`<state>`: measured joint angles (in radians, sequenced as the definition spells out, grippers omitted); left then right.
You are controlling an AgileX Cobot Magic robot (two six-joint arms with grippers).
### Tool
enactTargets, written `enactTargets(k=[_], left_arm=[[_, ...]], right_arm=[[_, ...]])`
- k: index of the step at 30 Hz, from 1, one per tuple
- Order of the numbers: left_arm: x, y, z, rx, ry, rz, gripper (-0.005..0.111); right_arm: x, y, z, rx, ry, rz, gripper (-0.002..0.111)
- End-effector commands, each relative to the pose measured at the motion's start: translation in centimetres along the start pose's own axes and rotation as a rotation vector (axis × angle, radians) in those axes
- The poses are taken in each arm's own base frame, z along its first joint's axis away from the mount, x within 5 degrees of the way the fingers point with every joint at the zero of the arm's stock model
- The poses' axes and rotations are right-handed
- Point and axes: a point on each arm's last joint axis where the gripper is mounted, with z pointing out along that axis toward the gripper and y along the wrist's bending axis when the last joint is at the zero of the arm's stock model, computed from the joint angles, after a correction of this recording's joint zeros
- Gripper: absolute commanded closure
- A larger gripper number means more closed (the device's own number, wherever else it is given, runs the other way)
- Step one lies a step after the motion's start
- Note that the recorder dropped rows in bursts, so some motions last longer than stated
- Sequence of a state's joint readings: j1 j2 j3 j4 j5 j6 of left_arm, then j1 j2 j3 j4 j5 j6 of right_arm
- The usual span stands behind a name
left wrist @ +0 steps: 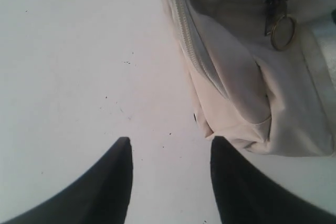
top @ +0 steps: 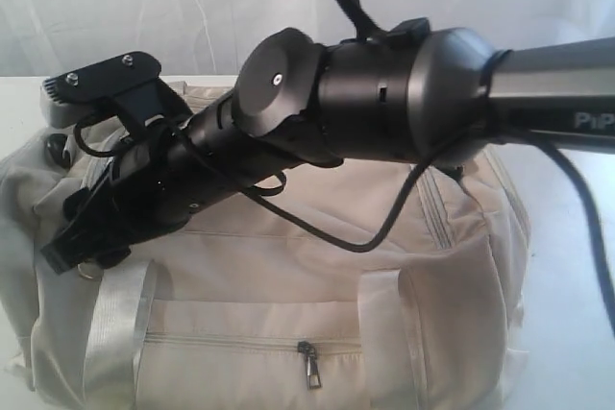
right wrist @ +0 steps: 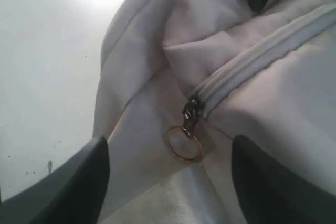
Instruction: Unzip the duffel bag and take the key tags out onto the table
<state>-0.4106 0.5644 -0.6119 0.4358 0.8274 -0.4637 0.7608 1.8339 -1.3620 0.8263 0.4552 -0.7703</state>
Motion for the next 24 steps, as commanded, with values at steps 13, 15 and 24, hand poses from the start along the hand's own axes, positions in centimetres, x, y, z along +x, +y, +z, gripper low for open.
enactTargets(k=[13, 15, 24], left_arm=[[0.3, 0.2, -0.5, 0.004, -0.042, -0.042, 0.056], [0.3, 0.2, -0.5, 0.006, -0.046, -0.043, 0.056], [0.2, 0.2, -0.5, 0.01, -0.052, -0.044, 0.056]], right_arm=[[1.6, -1.3, 3.5, 0.06, 0.055, -0.049, 0.044], [1.5, -1.1, 3.7, 0.06, 0.051, -0.054, 0.044], [1.6, 0.0, 5.9, 0.035, 0.062, -0.032, 0.045]])
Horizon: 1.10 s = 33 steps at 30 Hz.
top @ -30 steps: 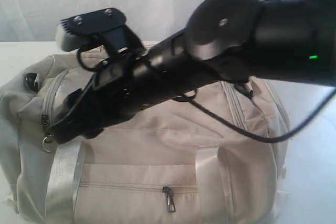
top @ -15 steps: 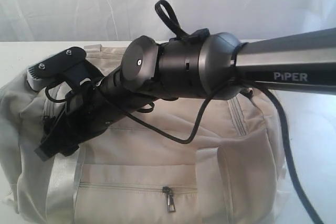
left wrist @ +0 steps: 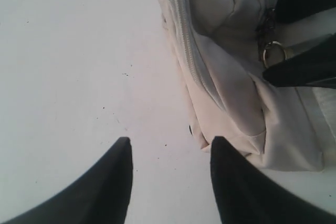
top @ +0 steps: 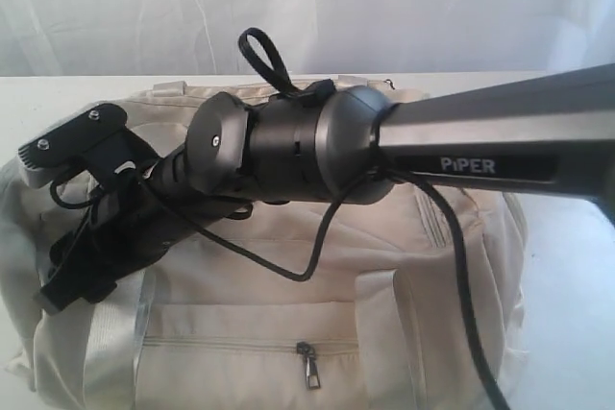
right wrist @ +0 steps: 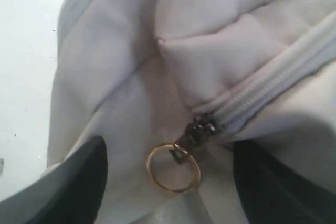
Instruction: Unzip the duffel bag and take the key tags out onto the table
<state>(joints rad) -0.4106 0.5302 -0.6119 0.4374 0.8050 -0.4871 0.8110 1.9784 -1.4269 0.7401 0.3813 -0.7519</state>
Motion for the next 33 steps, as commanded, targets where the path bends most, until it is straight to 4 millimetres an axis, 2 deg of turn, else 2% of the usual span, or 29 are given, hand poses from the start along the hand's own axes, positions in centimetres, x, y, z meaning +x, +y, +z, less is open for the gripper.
enactTargets(k=[1, 5, 8, 9, 10, 12, 17, 25, 30, 33], left_arm=[[0.2, 0.0, 0.0, 0.0, 0.002, -0.011, 0.056], [0.2, 0.0, 0.0, 0.001, 0.001, -0.011, 0.056], [0.2, 0.0, 0.0, 0.001, 0.001, -0.011, 0.056], [0.2, 0.0, 0.0, 0.001, 0.001, -0.011, 0.056], [0.2, 0.0, 0.0, 0.001, -0.001, -0.011, 0.056], [0.2, 0.0, 0.0, 0.001, -0.001, -0.011, 0.056], [0.1, 0.0, 0.0, 0.003, -0.003, -0.012, 0.056], [0.1, 0.0, 0.0, 0.005, -0.002, -0.014, 0.056], [0.1, -0.1, 0.0, 0.008, -0.003, -0.015, 0.056], [0.1, -0.1, 0.0, 0.009, -0.005, -0.015, 0.056]], right_arm=[[0.3, 0.0, 1.1, 0.0, 0.017, 0.044, 0.045], [0.4, -0.1, 1.2, 0.004, 0.023, 0.047, 0.054], [0.4, -0.1, 1.2, 0.009, 0.018, 0.051, 0.079], [0.4, -0.1, 1.2, 0.009, 0.018, 0.051, 0.083], [0.1, -0.1, 0.9, 0.011, 0.007, 0.049, 0.093], [-0.5, 0.1, 0.1, 0.012, -0.015, 0.043, 0.107], [-2.2, 0.5, -2.1, 0.029, -0.093, 0.029, 0.108], [-3.4, 0.5, -4.3, 0.052, -0.142, -0.004, 0.108], [-3.4, -0.2, -5.0, 0.031, -0.125, 0.186, 0.108], [-3.7, -0.9, -5.7, 0.012, -0.099, 0.239, 0.108]])
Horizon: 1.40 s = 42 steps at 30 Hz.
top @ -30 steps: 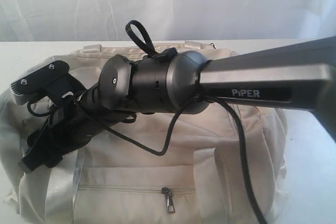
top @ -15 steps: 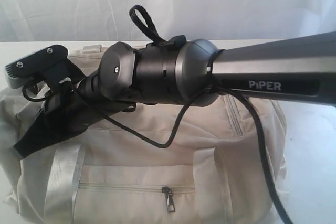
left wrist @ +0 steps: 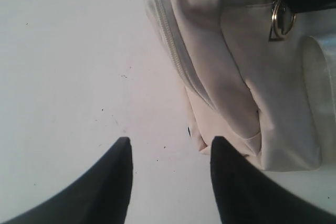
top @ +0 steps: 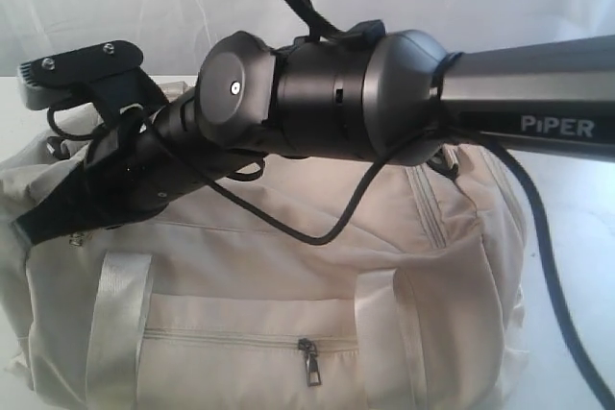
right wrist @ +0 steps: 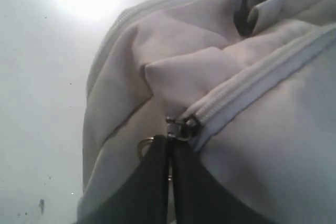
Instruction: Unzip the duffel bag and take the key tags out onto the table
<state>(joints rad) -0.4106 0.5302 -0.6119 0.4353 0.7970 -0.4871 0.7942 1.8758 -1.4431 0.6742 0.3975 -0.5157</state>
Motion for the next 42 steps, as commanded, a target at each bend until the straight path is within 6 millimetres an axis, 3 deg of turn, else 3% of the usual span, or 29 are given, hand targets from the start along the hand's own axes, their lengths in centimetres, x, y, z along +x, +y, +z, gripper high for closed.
enactTargets(k=[1, 16, 30, 37, 42], left_arm=[[0.2, 0.0, 0.0, 0.006, 0.0, -0.015, 0.056], [0.2, 0.0, 0.0, 0.007, -0.001, -0.015, 0.056], [0.6, -0.5, 0.8, 0.042, -0.014, -0.017, 0.056], [0.5, -0.6, 0.8, 0.046, -0.023, -0.017, 0.056], [0.6, -0.7, 1.1, 0.048, -0.03, -0.011, 0.056]], right_arm=[[-1.5, -1.1, -1.6, -0.006, -0.011, 0.09, 0.108], [-4.8, -4.5, -3.7, 0.057, -0.142, 0.212, 0.108], [-6.3, -5.9, -0.2, 0.063, -0.164, 0.171, 0.108], [-6.5, -8.0, 1.1, 0.087, -0.158, 0.178, 0.108], [-6.6, -8.3, 0.6, 0.088, -0.118, 0.129, 0.108]])
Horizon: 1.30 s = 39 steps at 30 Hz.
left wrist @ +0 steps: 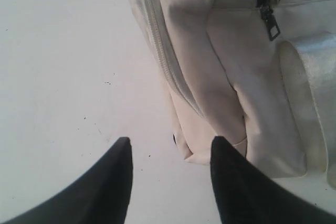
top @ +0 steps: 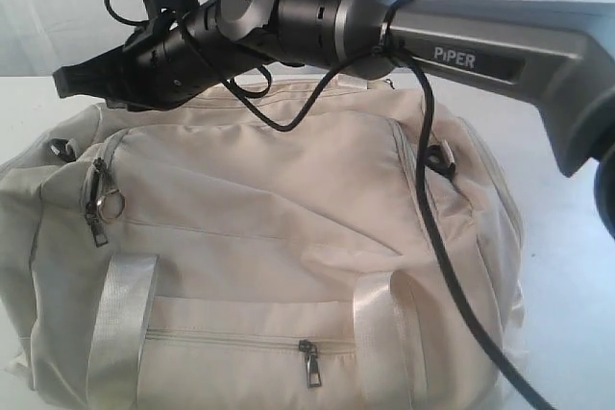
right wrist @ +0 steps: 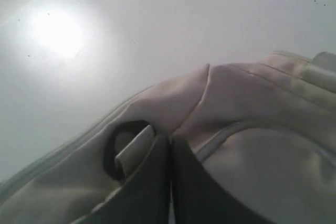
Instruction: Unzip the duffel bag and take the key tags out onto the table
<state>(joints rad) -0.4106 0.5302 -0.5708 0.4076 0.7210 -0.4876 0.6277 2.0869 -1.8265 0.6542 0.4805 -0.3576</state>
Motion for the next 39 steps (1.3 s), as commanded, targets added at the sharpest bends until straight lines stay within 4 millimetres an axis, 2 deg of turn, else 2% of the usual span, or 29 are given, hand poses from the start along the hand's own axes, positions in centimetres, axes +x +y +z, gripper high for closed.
enactTargets(k=[1, 5, 8, 12, 14, 17, 27, 36, 39], left_arm=[[0.4, -0.1, 0.3, 0.007, -0.004, -0.004, 0.056], [0.4, -0.1, 0.4, 0.008, -0.004, -0.004, 0.056], [0.4, -0.1, 0.4, 0.008, -0.006, -0.004, 0.056], [0.4, -0.1, 0.4, 0.008, -0.006, -0.004, 0.056], [0.4, -0.1, 0.4, 0.008, -0.006, -0.004, 0.056], [0.4, -0.1, 0.4, 0.008, -0.006, -0.004, 0.056], [0.4, -0.1, 0.4, 0.008, -0.006, -0.004, 0.056], [0.4, -0.1, 0.4, 0.008, -0.006, -0.004, 0.056], [0.3, -0.1, 0.4, 0.009, -0.009, -0.004, 0.056]], right_arm=[[-1.0, -0.2, -1.3, 0.013, 0.021, -0.098, 0.106], [-1.3, 0.5, -3.9, -0.031, 0.128, -0.149, 0.089], [-0.3, 1.5, -5.4, -0.101, 0.294, -0.252, 0.076], [1.7, 2.6, -5.6, -0.19, 0.47, -0.31, 0.054], [2.6, 2.7, -5.3, -0.216, 0.534, -0.302, 0.047], [3.4, 2.7, -4.8, -0.218, 0.554, -0.295, 0.048], [3.8, 2.8, -1.7, -0.143, 0.401, -0.325, 0.049], [4.9, 2.1, 0.6, -0.092, 0.388, -0.359, 0.049], [4.9, 2.0, 0.6, -0.07, 0.392, -0.368, 0.061]])
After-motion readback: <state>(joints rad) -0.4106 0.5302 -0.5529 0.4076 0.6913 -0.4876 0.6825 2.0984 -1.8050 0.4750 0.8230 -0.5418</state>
